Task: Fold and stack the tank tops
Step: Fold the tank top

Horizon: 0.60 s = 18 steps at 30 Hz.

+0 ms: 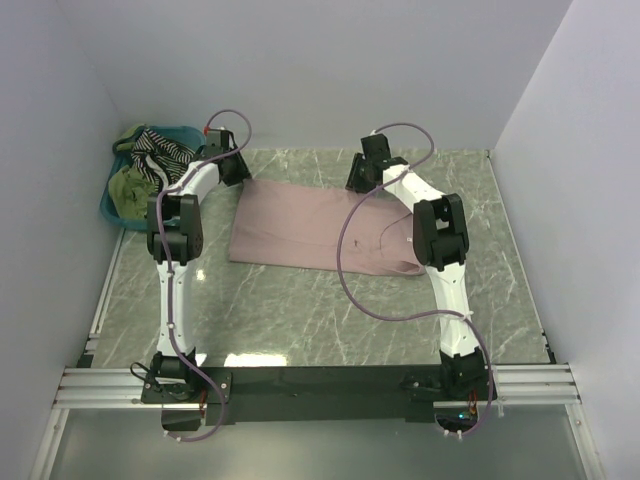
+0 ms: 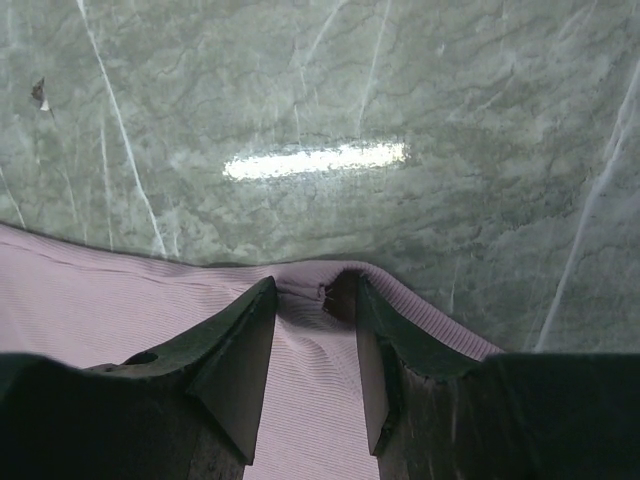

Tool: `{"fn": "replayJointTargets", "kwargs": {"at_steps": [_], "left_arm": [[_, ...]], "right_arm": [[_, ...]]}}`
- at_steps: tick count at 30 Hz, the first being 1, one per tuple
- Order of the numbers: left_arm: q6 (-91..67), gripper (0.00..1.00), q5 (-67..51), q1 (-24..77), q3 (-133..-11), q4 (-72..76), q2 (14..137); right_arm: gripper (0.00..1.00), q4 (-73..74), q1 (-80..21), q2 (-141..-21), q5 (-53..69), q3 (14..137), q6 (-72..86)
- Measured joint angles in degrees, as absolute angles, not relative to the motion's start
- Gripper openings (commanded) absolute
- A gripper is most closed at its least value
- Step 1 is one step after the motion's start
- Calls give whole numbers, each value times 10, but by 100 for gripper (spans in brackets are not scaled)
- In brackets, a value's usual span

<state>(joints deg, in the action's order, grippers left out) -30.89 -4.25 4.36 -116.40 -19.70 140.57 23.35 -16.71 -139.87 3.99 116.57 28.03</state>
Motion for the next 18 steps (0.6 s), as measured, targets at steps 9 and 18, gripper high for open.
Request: {"fn": "replayJointTargets", "kwargs": {"at_steps": [9,18], "left_arm": [[-309,32,-42,44,-1178,-200,1415],[-309,27,-42,44,-1191,-204,1424]], "right_arm": [[42,237,-166,-1400,39,1174,284],[41,237,-166,-1400,40,1177,287]]}}
